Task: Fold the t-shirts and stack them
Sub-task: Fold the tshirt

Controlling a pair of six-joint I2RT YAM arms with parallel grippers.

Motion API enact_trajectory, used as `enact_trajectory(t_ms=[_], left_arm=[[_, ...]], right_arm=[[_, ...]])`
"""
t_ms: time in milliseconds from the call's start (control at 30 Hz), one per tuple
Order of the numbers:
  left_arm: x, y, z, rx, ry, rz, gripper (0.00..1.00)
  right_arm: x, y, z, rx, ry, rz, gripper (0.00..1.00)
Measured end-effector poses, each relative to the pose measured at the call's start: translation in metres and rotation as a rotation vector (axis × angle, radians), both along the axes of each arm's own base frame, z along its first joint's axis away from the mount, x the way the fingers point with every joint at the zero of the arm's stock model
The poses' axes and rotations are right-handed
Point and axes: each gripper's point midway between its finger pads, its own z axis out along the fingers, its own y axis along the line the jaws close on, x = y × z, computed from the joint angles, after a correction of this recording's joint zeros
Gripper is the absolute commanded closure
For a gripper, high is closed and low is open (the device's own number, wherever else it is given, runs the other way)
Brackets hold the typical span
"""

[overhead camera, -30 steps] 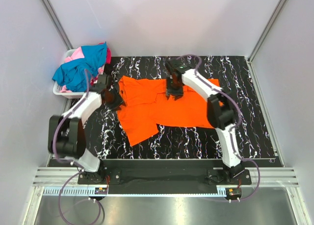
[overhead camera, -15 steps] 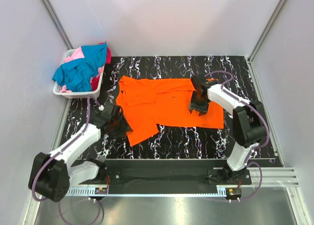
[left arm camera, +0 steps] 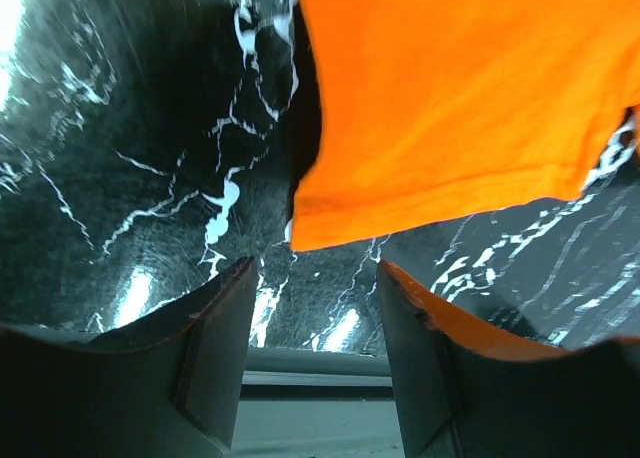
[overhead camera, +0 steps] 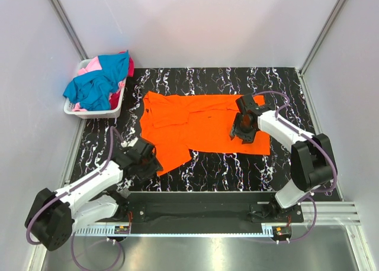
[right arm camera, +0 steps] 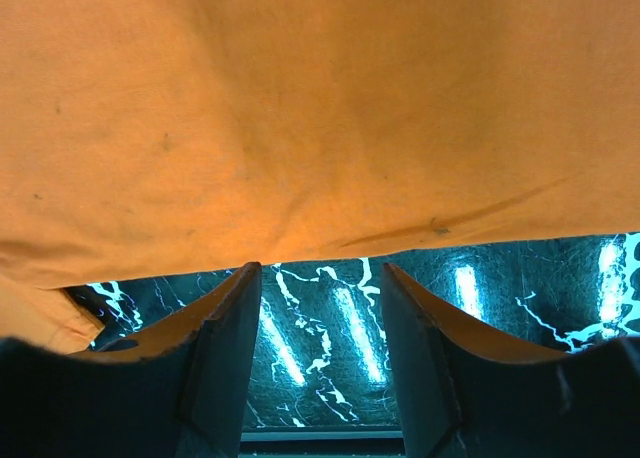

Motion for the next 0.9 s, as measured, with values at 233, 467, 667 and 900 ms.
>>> enact_trajectory(t_ms=[233, 467, 667, 900], left_arm=[[-0.005, -0.004, -0.017, 0.051, 0.053, 0.015, 0.46], [0.006, -0.006, -0.021, 0.066, 0.033, 0.04, 0.66], [0.014, -0.01, -0.023, 0.074, 0.03, 0.039, 0.85], [0.014, -0.007, -0.02, 0.08, 0.018, 0.045, 1.0]], right_arm=[[-0.005, -0.001, 0.0, 0.02, -0.008, -0.002, 0.42], [-0.006, -0.001, -0.003, 0.048, -0.009, -0.006, 0.42], [-0.002, -0.003, -0.002, 0.058, -0.018, -0.014, 0.43], [0.001, -0.014, -0.002, 0.032, -0.03, -0.069, 0.45]])
